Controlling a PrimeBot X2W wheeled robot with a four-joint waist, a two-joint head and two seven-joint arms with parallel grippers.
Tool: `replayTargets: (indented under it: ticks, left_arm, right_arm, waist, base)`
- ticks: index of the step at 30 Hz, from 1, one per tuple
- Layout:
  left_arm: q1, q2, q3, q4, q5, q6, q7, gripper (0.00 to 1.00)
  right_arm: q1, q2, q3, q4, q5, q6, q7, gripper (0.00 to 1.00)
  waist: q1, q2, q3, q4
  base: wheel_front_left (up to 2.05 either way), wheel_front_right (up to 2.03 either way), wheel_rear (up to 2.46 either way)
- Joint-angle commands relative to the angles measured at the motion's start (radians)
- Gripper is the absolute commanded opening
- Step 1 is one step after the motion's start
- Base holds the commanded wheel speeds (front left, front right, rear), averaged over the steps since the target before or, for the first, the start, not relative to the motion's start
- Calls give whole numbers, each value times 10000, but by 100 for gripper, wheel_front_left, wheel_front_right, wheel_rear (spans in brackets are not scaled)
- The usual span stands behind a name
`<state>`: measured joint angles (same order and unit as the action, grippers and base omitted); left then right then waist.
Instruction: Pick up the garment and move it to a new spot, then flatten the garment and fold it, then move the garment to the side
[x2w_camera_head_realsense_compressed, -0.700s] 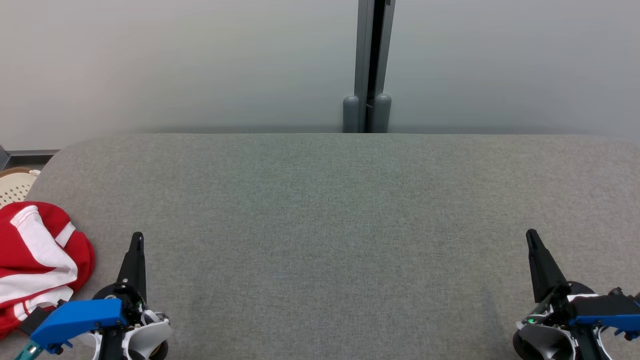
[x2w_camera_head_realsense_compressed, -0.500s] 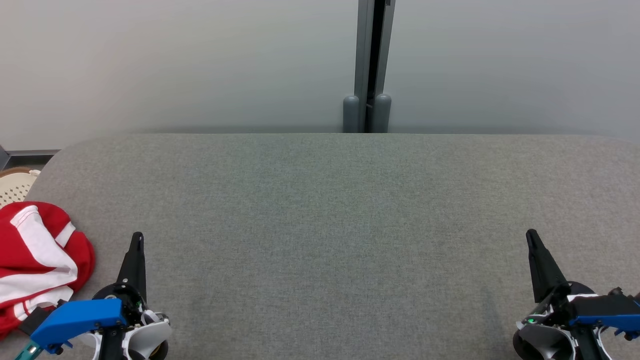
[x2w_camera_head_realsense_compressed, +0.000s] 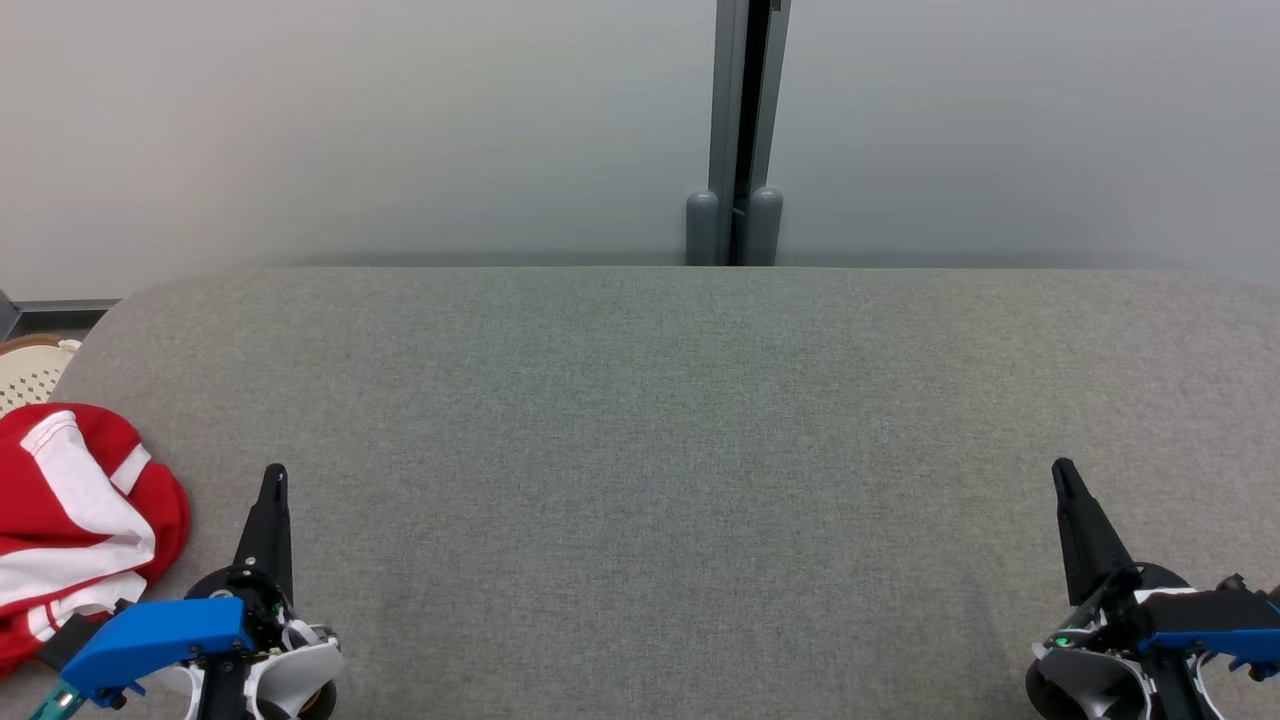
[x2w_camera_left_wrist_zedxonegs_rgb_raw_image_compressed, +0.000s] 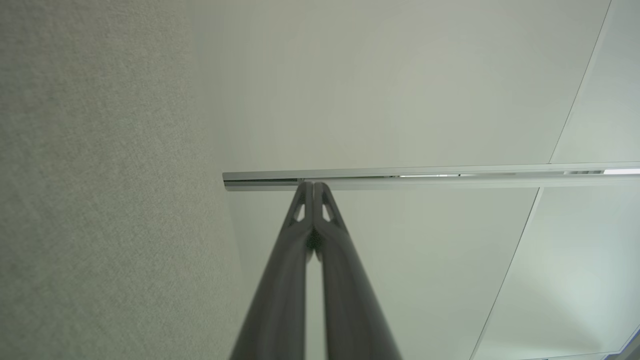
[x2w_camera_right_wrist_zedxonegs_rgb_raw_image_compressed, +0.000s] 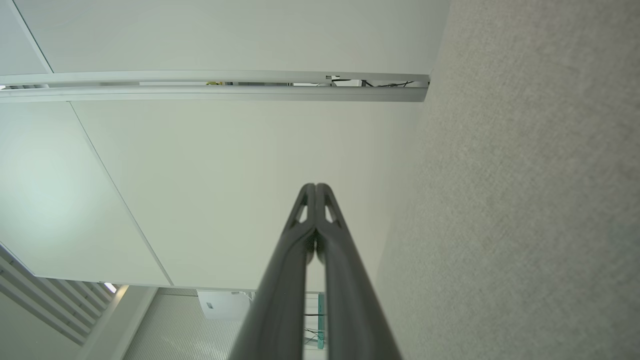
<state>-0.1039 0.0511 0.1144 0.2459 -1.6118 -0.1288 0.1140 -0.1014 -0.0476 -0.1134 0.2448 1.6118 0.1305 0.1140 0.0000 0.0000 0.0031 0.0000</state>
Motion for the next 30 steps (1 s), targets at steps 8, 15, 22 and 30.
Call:
replayTargets:
  ticks: [8, 15, 22, 30]
  left_arm:
    - [-96, -17, 10, -45, -25, -40, 34, 0]
    - [-96, -17, 10, -45, -25, -40, 34, 0]
    - [202, 2, -41, 186, 145, 1, -175, 100]
    - [183, 149, -204, 205, 1451, -2, -595, 100]
  right_arm:
    - [-132, -49, -19, -29, 26, 4, 33, 0]
    - [-132, -49, -20, -29, 26, 4, 33, 0]
    - [151, 6, 161, 177, -202, -7, -184, 100]
    - [79, -78, 332, 242, -1495, -5, -593, 100]
  waist:
    - [0, 0, 0, 0]
    - [0, 0, 0, 0]
    - [0, 0, 10, 3]
    - [0, 0, 32, 6]
  base:
    - [0, 0, 0]
    - [0, 0, 0]
    - [0, 0, 0]
    - [0, 0, 0]
